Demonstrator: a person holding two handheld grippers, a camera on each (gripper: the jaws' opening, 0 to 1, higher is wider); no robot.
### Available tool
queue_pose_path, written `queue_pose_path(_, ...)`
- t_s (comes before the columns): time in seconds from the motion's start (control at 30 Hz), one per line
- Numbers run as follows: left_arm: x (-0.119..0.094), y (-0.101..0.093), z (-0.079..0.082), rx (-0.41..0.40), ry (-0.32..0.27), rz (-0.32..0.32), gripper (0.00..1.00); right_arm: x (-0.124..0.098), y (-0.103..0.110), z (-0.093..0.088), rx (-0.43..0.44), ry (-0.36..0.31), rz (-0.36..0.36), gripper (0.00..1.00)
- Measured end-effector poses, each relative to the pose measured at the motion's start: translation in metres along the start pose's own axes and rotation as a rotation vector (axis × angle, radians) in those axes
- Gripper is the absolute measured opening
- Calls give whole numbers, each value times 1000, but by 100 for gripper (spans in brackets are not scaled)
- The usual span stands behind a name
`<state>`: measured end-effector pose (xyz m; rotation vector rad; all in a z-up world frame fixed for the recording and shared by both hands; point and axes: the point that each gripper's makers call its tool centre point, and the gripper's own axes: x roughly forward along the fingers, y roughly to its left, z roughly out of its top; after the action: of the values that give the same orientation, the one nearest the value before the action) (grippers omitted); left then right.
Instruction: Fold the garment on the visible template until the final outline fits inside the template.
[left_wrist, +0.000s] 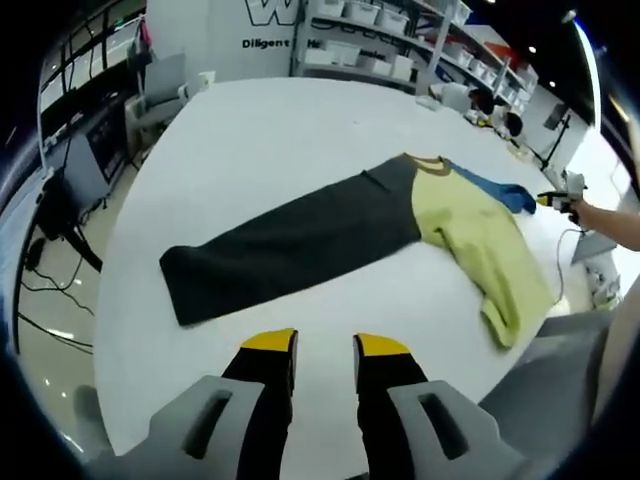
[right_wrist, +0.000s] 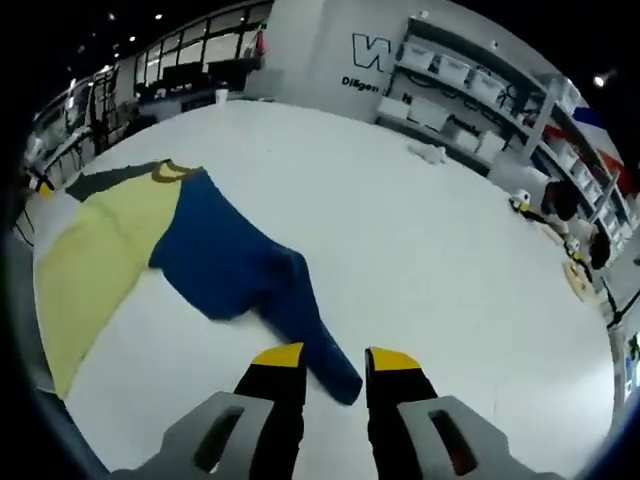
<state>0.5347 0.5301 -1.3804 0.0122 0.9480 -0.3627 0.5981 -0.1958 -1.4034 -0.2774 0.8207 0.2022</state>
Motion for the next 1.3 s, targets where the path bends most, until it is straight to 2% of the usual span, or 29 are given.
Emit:
queue_pose_path(0.2, -5, -10, 0, 19, 6, 2, 24, 10, -2, -17, -7, 46, 10, 26)
queue_pose_path(0.3, -9, -12, -1, 29, 10, 6, 24, 15, -3, -27, -86, 92, 25, 25)
queue_pose_path(0.33, -10, -12, -1, 30, 10, 9, 24, 16, -3, -30, -81, 105, 29, 25)
queue_pose_path(0.37, -11, -12, -1, 31, 9, 14, 24, 18, -3, -24, -36, 62, 37, 23)
queue_pose_path(0.43, -13, -13, -1, 30, 7, 17, 24, 15, -7, -27, -25, 83, 19, 23)
queue_pose_path(0.47, -13, -14, -1, 30, 8, 17, 24, 15, -5, -27, -17, 84, 21, 20)
queue_pose_path(0.57, -12, -16, -3, 34, 12, 16, 24, 14, 6, -32, -9, 100, 70, 0)
queue_pose_path(0.77, -9, -21, -1, 42, 7, 3, 23, -3, 10, -29, 56, 100, 131, 0)
queue_pose_path(0.8, -8, -22, -1, 43, 6, 2, 23, -8, 16, -28, 94, 106, 172, 0)
queue_pose_path(0.83, -8, -22, 0, 44, 5, -1, 23, -18, 27, -25, 149, 128, 253, 0)
queue_pose_path(0.9, -6, -22, -1, 43, 4, -5, 23, -33, 26, -17, 126, 126, 286, 0)
queue_pose_path(0.97, -6, -23, -1, 45, 3, -9, 23, -50, 34, -7, 222, 148, 380, 0)
queue_pose_path(1.03, -5, -25, -1, 44, -1, -15, 23, -65, 37, 3, 268, 150, 452, 0)
queue_pose_path(1.17, -3, -29, -3, 47, -1, -23, 22, -75, 26, 11, 306, 142, 458, 0)
queue_pose_path(1.23, -3, -31, -2, 47, -1, -28, 22, -76, 25, 11, 365, 149, 477, 0)
queue_pose_path(1.27, -4, -30, -2, 48, -1, -28, 22, -73, 21, 8, 386, 160, 462, 0)
queue_pose_path(1.3, -4, -30, -2, 49, -2, -28, 22, -70, 15, -2, 392, 207, 433, 0)
